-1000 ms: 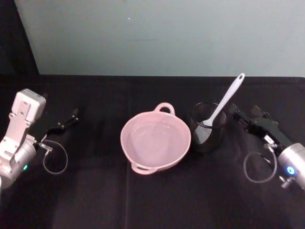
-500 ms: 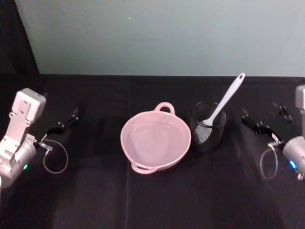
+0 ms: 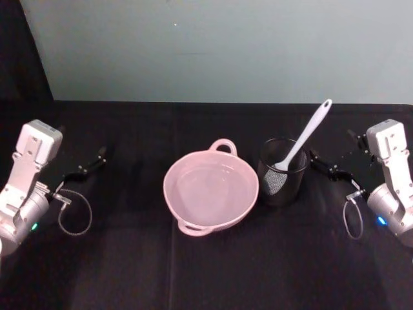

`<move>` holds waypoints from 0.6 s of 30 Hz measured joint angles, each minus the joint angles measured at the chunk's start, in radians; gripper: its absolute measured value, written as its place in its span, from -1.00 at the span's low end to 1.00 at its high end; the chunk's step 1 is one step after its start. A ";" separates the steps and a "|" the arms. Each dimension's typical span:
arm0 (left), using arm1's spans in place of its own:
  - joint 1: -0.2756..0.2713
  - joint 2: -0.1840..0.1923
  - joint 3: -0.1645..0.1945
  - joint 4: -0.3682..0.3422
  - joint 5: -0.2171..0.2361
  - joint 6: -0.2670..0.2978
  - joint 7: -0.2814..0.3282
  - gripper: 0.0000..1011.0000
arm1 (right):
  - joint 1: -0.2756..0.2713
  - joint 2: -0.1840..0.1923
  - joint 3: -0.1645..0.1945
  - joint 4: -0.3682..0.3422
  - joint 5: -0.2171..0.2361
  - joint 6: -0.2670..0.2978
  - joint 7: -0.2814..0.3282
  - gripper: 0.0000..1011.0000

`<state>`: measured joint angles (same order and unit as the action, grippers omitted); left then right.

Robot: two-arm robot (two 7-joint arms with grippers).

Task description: Use the one hand to pick up the spoon and stir the clear water in the bowl.

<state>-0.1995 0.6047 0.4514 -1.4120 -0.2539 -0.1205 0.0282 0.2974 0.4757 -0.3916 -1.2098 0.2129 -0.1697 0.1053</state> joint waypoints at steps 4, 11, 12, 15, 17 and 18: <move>0.000 0.000 0.000 0.000 0.000 0.000 0.000 1.00 | 0.000 0.000 0.000 0.000 0.002 0.000 0.000 0.98; 0.000 0.000 0.000 0.000 0.000 0.000 0.000 1.00 | -0.001 0.002 0.001 -0.003 0.007 0.004 0.001 0.98; 0.000 0.000 0.000 0.000 0.000 0.000 0.000 1.00 | -0.001 0.002 0.001 -0.003 0.007 0.004 0.001 0.98; 0.000 0.000 0.000 0.000 0.000 0.000 0.000 1.00 | -0.001 0.002 0.001 -0.004 0.009 0.006 0.001 0.98; 0.000 0.000 0.000 0.000 0.000 0.000 0.000 1.00 | -0.001 0.002 0.001 -0.004 0.009 0.007 0.001 0.98; 0.000 0.000 0.000 0.000 0.000 0.000 0.000 1.00 | -0.001 0.002 0.002 -0.004 0.010 0.007 0.001 0.98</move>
<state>-0.1995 0.6047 0.4514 -1.4120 -0.2539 -0.1205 0.0283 0.2962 0.4780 -0.3901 -1.2139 0.2225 -0.1627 0.1062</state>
